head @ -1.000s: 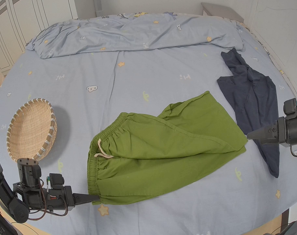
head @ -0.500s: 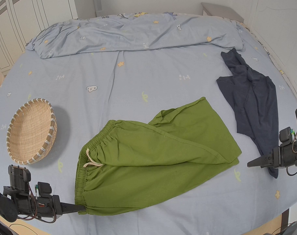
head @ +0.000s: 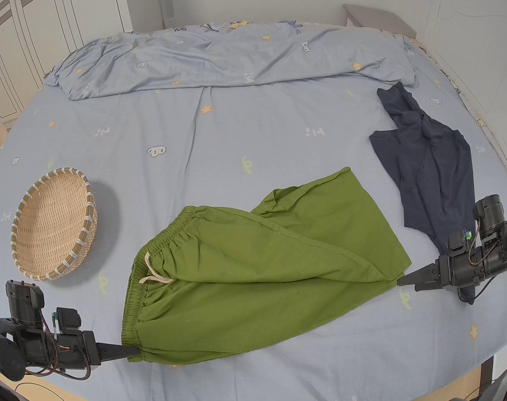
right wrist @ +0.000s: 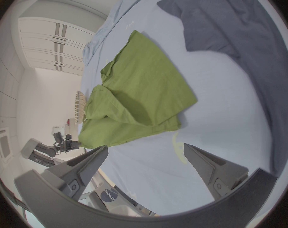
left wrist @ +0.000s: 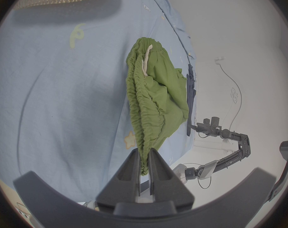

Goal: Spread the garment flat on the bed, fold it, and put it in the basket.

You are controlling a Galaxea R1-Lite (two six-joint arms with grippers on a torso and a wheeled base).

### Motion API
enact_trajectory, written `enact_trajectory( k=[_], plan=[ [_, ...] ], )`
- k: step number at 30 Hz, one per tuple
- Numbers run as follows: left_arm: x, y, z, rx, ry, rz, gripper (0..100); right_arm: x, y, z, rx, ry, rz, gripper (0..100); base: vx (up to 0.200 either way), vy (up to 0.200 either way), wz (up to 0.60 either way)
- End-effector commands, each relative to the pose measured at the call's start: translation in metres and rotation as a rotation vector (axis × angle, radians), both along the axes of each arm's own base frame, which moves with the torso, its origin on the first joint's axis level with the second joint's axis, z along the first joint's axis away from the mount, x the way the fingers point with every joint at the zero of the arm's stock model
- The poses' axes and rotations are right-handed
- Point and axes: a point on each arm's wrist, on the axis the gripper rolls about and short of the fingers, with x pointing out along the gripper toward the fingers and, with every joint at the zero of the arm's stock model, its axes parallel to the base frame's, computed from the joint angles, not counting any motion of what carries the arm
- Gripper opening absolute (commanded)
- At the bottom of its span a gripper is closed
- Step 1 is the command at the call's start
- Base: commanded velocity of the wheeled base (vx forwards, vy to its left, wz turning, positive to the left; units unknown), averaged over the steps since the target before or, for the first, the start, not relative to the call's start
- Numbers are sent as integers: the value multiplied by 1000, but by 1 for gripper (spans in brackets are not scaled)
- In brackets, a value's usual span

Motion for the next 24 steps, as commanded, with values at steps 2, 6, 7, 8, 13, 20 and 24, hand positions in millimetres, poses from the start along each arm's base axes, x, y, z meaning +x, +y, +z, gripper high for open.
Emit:
enact_trajectory(
  k=[2, 6, 7, 8, 13, 20, 24],
  plan=[
    [-3, -1, -1, -2, 7, -4, 0, 16, -10, -19, 94, 50, 2, 100, 0, 0, 0],
    [-4, -1, -1, -3, 7, -6, 0, 22, -15, -21, 155, 19, 13, 100, 0, 0, 0],
    [-4, -1, -1, -3, 7, -6, 0, 24, -15, -23, 155, 14, 13, 100, 0, 0, 0],
    [-4, -1, -1, -2, 7, -5, 0, 25, -16, -26, 155, 14, 13, 100, 0, 0, 0],
    [-4, -1, -1, -3, 6, -6, 0, 27, -16, -26, 155, 9, 12, 100, 0, 0, 0],
    [-3, -1, -1, -2, 6, -7, 0, 32, -15, -33, 163, 8, 19, 100, 0, 0, 0],
    [-4, -1, -2, -2, 11, -8, 0, 38, -14, -42, 165, -12, 28, 100, 0, 0, 0]
  ],
)
